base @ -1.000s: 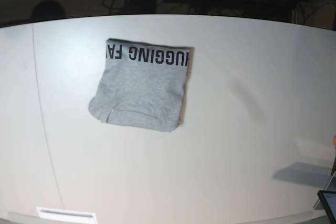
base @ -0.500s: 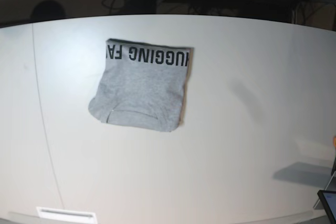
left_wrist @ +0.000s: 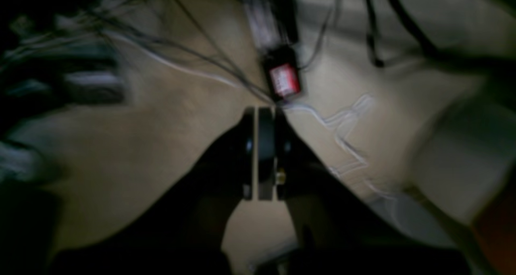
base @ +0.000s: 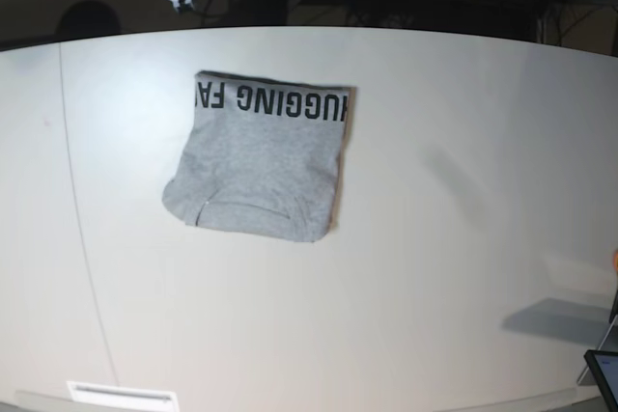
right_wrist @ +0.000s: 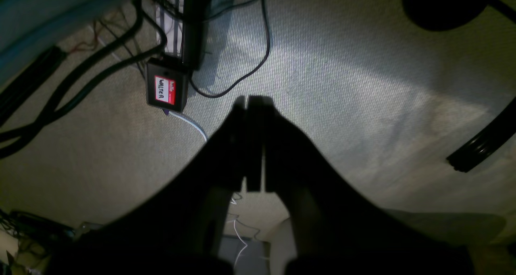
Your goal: Fold the T-shirt properly
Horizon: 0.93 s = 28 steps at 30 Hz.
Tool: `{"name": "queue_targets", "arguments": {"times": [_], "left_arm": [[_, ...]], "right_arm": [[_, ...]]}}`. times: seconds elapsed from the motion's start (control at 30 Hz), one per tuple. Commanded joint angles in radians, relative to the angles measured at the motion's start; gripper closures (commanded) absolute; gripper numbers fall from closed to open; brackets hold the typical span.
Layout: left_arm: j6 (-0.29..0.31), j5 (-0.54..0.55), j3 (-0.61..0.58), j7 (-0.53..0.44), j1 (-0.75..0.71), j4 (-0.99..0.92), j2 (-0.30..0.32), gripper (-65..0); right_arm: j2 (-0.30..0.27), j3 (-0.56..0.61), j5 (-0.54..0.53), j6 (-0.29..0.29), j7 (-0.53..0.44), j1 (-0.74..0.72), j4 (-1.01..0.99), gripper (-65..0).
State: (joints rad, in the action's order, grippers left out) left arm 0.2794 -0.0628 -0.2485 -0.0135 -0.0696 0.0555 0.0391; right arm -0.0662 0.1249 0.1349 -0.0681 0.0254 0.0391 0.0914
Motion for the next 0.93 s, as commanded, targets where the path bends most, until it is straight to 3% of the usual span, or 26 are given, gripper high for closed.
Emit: {"name": "queue_targets", "arguments": {"times": [0.0,0.3,0.9], "left_arm": [[-0.006,-0.002,0.001,0.024,-0.014,0.007,0.000,-0.8],[-0.009,-0.002,-0.001,0.020,0.017,0.027,-0.037,0.0],[-0.009,-0.002,0.001,0.016,0.003,0.027,-0.037,0.0]], "right_arm": [[-0.019,0.003,-0.001,-0.005,0.006,0.011,-0.003,-0.1],[-0.083,0.003,-0.001,-0.005,0.003,-0.002,-0.003,-0.1],[-0.053,0.000,-0.001,-0.005,0.009,0.002,-0.003,-0.1]]}}
